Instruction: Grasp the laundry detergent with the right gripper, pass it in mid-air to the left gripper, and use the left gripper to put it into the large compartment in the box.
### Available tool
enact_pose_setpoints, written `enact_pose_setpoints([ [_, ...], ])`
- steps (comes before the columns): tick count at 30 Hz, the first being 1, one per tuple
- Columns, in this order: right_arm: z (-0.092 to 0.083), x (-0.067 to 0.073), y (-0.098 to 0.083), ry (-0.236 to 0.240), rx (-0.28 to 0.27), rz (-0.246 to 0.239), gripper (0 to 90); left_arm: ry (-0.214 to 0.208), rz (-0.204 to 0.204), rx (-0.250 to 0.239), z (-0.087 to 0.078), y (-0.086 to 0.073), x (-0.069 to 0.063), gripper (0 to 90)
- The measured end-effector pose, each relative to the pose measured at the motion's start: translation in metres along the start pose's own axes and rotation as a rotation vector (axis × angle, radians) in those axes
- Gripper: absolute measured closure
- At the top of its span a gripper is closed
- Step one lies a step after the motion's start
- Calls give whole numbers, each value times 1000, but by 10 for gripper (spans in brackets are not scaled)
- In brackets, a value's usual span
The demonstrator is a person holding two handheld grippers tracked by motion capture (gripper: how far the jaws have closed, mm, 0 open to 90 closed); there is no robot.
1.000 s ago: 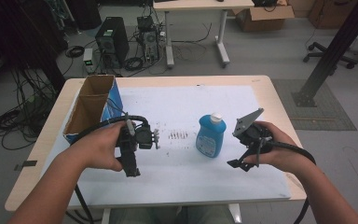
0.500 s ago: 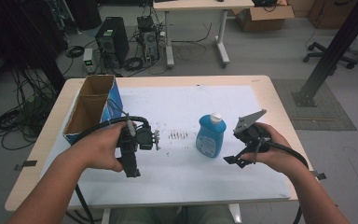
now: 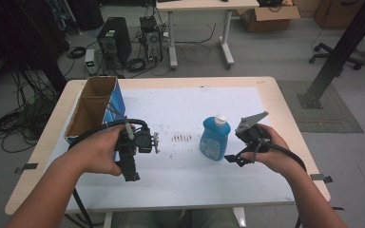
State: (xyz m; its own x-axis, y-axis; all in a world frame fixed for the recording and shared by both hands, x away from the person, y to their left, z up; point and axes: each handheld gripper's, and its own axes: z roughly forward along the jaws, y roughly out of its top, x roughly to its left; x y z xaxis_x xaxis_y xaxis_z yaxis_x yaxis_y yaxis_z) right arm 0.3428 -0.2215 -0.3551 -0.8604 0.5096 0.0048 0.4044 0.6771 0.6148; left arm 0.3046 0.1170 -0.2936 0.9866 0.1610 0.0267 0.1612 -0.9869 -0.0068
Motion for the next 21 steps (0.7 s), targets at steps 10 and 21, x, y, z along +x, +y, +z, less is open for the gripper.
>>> enact_pose_setpoints([
  [10, 8, -3, -2, -1, -27, 7, 39, -3, -7, 4, 3, -2, 0, 2],
  [21, 15, -3, -2, 1, -77, 22, 38, 10, -8, 13, 2, -5, 0, 2],
])
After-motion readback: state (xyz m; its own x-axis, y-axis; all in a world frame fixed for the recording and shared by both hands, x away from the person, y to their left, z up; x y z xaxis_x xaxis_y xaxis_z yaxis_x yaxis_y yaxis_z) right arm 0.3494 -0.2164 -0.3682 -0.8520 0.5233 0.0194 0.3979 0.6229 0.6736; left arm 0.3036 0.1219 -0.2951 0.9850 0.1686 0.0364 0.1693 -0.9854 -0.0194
